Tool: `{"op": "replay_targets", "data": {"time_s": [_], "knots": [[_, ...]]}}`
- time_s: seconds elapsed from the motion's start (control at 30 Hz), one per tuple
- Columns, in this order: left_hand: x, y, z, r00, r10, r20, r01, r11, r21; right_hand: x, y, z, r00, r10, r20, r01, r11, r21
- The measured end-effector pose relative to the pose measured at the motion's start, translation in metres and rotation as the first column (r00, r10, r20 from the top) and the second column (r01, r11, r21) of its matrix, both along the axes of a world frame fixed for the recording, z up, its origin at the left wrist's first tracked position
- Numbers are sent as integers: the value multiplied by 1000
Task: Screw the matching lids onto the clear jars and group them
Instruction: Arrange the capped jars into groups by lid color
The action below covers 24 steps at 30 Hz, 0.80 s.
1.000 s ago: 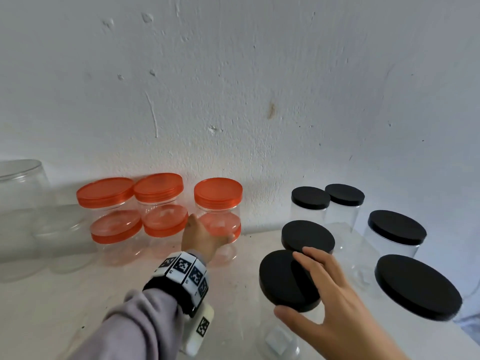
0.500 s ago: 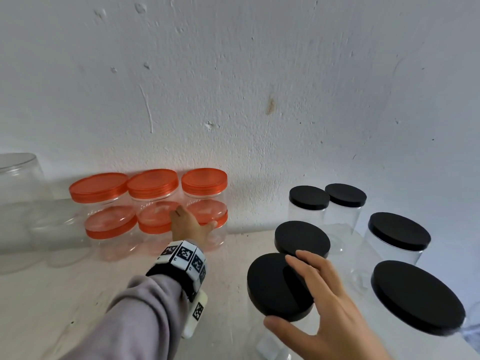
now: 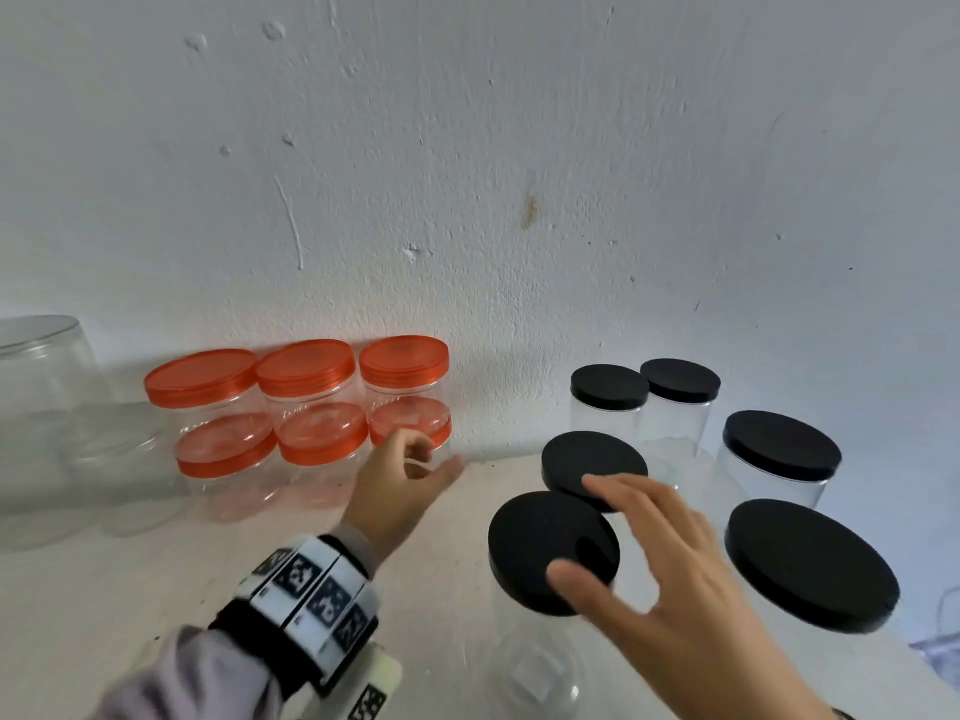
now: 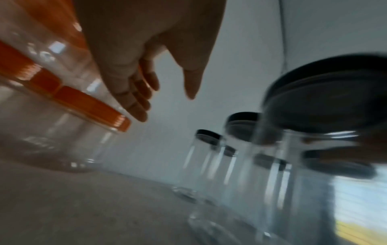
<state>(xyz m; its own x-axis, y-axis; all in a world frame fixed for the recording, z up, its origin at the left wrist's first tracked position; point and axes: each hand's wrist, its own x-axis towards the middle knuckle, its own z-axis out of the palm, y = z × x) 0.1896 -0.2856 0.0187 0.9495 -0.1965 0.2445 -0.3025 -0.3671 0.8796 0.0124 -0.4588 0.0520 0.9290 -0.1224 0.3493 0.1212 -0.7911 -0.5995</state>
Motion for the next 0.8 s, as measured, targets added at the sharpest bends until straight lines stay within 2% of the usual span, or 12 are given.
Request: {"op": "replay_targets", "data": {"time_s": [0.07, 0.13, 0.23, 0.33, 0.47, 0.8], "knots": [[-27, -3, 8, 972, -235, 13, 236, 971, -43, 0, -5, 2, 996, -38, 78, 33, 997, 67], [-48, -4, 14, 901, -433, 9, 433, 901, -15, 7, -9, 0, 988, -81, 130, 67, 992, 103], [-69, -10, 17, 834, -548, -67, 552, 830, 79, 20, -11, -7, 987, -125, 101, 106, 978, 178], [-77, -13, 14, 849, -528, -26, 523, 830, 196, 33, -13, -15, 988, -150, 26, 136, 948, 286], [-71, -3, 15, 901, -433, 6, 422, 882, 209, 45, -14, -19, 985, -167, -53, 174, 903, 394], [-13, 41, 20, 997, -67, 46, 60, 987, 148, 80, -8, -13, 979, -199, -44, 201, 907, 370]]}}
